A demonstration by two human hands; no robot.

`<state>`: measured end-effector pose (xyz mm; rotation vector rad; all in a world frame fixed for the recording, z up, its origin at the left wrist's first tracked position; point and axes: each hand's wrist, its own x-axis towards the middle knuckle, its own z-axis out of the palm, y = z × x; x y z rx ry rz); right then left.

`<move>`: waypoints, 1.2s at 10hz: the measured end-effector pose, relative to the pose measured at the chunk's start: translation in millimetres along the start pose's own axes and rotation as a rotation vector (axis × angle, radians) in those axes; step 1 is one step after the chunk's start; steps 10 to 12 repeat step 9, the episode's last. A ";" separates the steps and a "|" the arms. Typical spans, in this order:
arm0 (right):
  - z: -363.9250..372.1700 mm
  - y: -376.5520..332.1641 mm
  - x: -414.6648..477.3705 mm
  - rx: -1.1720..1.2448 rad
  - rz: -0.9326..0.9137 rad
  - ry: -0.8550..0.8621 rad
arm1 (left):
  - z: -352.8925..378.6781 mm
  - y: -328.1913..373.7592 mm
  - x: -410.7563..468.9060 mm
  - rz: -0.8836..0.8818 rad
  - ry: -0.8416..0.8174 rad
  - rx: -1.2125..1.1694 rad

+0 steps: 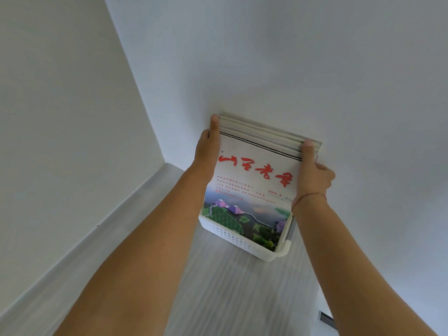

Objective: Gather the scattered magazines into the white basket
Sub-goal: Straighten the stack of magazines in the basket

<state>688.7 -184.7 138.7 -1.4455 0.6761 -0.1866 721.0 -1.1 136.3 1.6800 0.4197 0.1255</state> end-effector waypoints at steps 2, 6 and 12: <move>-26.9 53.3 -18.3 0.159 0.042 -0.270 | -13.8 -64.8 -10.9 -0.200 -0.163 -0.128; -16.0 71.8 -25.4 0.073 0.067 -0.342 | -10.4 -80.9 -10.0 -0.269 -0.174 -0.121; -44.2 77.8 -41.0 0.032 -0.013 -0.266 | -59.1 -126.7 -78.5 -0.227 0.145 -0.211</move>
